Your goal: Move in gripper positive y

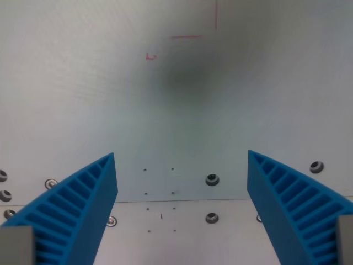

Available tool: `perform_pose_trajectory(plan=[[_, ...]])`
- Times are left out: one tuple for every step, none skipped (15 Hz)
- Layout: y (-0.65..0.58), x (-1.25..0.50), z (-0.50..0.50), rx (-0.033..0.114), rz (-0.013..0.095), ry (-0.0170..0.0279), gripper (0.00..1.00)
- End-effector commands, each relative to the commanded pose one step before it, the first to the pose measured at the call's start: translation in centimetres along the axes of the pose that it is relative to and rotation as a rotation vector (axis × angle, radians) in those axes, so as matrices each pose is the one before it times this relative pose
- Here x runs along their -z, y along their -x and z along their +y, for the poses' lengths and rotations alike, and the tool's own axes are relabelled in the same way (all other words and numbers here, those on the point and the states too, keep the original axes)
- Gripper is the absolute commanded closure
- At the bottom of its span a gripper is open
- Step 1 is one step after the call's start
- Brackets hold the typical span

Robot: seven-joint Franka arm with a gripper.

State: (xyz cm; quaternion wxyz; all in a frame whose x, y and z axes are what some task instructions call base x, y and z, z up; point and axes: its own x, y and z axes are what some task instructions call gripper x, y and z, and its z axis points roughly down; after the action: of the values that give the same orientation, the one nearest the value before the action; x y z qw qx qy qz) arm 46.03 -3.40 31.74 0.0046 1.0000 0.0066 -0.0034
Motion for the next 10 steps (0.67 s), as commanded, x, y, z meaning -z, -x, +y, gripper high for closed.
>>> perform_pose_trajectory(plan=[[-0.174, 0.3, 1.465, 0.0115, 0.0059, -0.0034, 0.0], [0.0, 0.0, 0.5, 0.0, 0.0, 0.0, 0.0], [0.0, 0.0, 0.5, 0.0, 0.0, 0.0, 0.0], [0.0, 0.0, 0.5, 0.0, 0.0, 0.0, 0.0], [0.0, 0.0, 0.5, 0.0, 0.0, 0.0, 0.0], [0.0, 0.0, 0.5, 0.0, 0.0, 0.0, 0.0], [0.0, 0.0, 0.5, 0.0, 0.0, 0.0, 0.0], [0.0, 0.0, 0.5, 0.0, 0.0, 0.0, 0.0], [0.0, 0.0, 0.5, 0.0, 0.0, 0.0, 0.0], [0.0, 0.0, 0.5, 0.0, 0.0, 0.0, 0.0]])
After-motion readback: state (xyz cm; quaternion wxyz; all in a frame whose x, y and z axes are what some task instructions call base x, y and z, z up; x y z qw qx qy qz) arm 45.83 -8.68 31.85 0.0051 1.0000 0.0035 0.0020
